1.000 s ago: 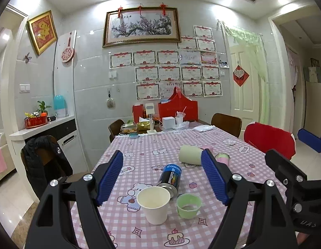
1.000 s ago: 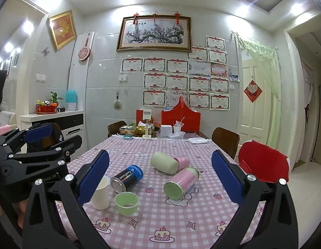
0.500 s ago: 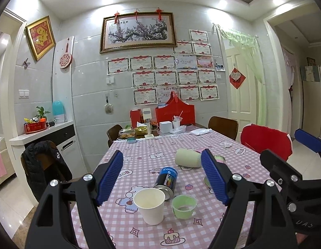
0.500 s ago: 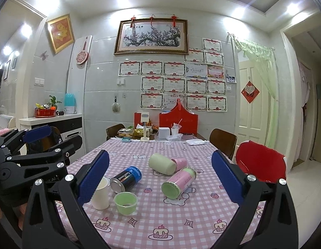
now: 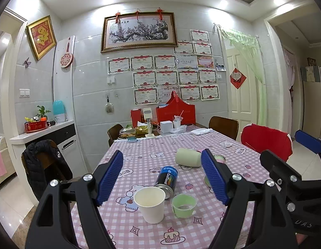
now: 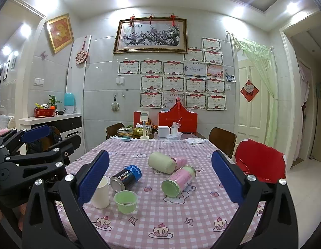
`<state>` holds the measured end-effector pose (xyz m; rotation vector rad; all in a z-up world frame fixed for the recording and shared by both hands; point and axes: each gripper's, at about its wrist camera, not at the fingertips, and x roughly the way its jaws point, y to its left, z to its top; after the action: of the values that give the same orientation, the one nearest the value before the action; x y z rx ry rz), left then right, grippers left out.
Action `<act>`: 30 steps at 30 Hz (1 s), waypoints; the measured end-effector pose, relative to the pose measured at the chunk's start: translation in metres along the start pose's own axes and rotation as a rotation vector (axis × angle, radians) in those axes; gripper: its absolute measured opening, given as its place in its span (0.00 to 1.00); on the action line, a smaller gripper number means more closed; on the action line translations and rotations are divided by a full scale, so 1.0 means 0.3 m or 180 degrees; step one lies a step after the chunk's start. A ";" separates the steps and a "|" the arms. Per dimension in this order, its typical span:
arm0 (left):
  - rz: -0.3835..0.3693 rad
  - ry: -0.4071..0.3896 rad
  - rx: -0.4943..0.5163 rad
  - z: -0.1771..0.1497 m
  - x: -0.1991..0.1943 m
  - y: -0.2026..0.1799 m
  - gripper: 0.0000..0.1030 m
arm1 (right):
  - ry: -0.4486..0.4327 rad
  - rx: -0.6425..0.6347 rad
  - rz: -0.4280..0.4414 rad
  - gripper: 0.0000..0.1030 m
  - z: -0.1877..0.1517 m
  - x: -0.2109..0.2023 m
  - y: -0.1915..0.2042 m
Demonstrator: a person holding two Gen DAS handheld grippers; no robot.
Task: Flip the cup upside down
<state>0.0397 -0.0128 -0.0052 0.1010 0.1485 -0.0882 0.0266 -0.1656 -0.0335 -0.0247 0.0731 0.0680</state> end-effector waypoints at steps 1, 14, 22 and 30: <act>0.0001 0.0002 0.0000 0.000 -0.001 0.000 0.75 | 0.0003 0.0003 0.0004 0.93 0.001 0.000 0.000; 0.0008 0.0017 -0.0025 -0.006 0.000 0.006 0.75 | 0.0028 0.0025 0.0024 0.93 -0.004 -0.002 0.004; 0.0008 0.0024 -0.0032 -0.004 0.002 0.007 0.75 | 0.0034 0.0026 0.0024 0.93 -0.005 0.002 0.008; 0.0021 0.0055 -0.0044 -0.010 0.015 0.011 0.75 | 0.0069 0.0035 0.0036 0.93 -0.010 0.009 0.013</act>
<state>0.0440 -0.0095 -0.0085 0.0884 0.1659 -0.0796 0.0287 -0.1615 -0.0367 -0.0141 0.0952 0.0786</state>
